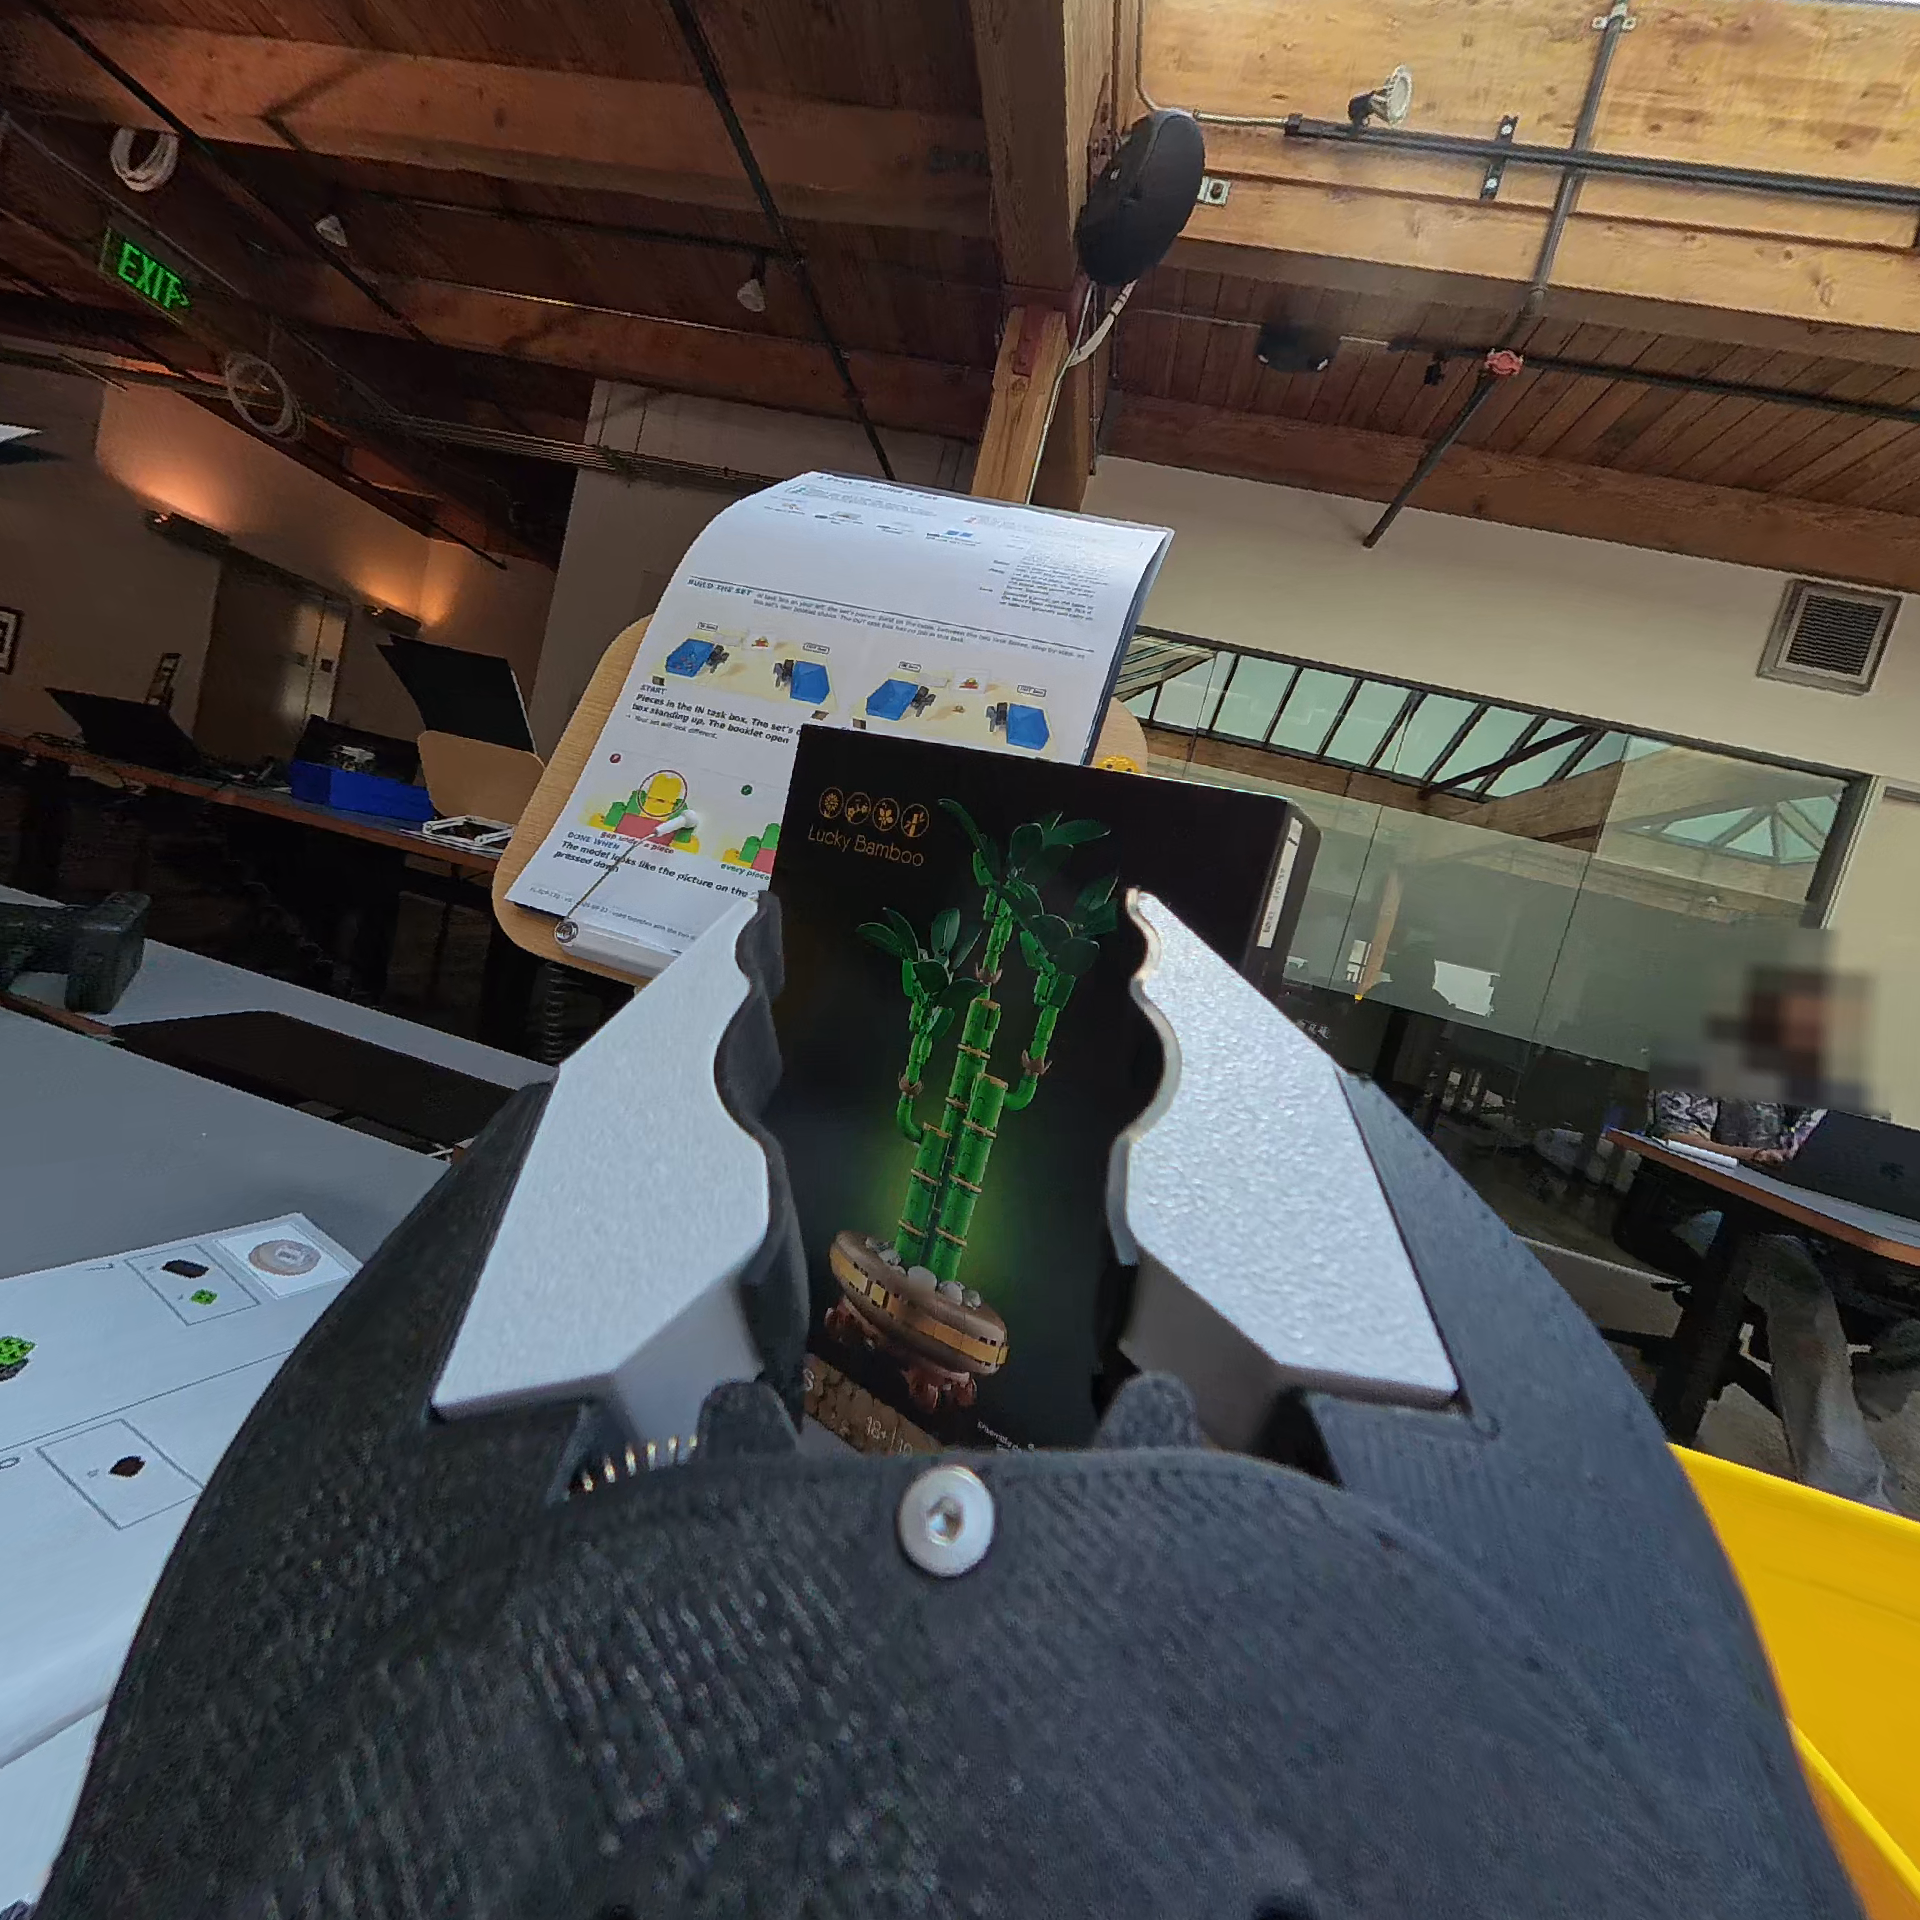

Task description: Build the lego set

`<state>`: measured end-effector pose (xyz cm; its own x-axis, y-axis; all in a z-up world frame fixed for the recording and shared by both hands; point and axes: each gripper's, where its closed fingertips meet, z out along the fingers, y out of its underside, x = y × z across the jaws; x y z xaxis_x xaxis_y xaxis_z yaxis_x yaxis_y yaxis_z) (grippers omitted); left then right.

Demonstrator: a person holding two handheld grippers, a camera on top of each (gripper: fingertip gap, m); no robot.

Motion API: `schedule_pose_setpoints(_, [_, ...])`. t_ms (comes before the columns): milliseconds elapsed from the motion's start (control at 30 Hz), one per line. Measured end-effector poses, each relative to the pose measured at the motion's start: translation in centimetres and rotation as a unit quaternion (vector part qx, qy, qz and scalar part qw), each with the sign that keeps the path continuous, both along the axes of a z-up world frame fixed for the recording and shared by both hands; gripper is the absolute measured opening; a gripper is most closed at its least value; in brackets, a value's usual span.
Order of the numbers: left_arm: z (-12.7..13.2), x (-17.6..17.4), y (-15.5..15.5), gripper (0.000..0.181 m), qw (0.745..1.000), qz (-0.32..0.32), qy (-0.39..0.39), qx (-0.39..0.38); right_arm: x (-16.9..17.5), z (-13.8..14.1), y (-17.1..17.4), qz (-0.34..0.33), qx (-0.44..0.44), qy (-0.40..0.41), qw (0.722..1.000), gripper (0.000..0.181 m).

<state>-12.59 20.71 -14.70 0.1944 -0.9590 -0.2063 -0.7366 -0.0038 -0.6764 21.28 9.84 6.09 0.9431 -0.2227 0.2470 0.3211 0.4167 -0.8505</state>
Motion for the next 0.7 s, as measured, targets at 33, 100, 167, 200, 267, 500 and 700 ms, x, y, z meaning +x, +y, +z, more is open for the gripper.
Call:
schedule_pose_setpoints(33, [0.1,-0.8,1.4,0.093,0.999,0.032,-0.009,-0.002,0.0,0.0,0.0,0.001,-0.001,0.001,1.000,0.063])
schedule_pose_setpoints(100, [0.1,-2.0,4.2,0.093,0.996,0.089,-0.030,-0.008,0.0,-0.1,0.1,0.000,-0.003,0.000,1.000,0.063])
schedule_pose_setpoints(167, [-0.1,-2.5,6.8,0.093,0.989,0.134,-0.049,-0.030,0.0,-0.1,0.2,0.000,-0.005,-0.002,1.000,0.063])
schedule_pose_setpoints(200, [0.0,-2.4,8.0,0.093,0.986,0.150,-0.062,-0.038,0.0,-0.2,0.2,0.000,-0.005,-0.002,1.000,0.063])
schedule_pose_setpoints(267, [0.2,-2.1,10.8,0.093,0.978,0.181,-0.085,-0.053,-0.1,-0.2,0.3,0.001,-0.007,-0.002,1.000,0.063])
schedule_pose_setpoints(500, [-1.1,-0.8,15.4,0.093,0.972,0.205,-0.088,-0.077,0.3,-0.3,0.1,-0.004,-0.006,0.000,1.000,0.063])
schedule_pose_setpoints(700, [-1.2,-1.2,14.9,0.093,0.974,0.200,-0.086,-0.061,-0.1,-0.6,0.6,0.004,-0.015,-0.002,1.000,0.063])
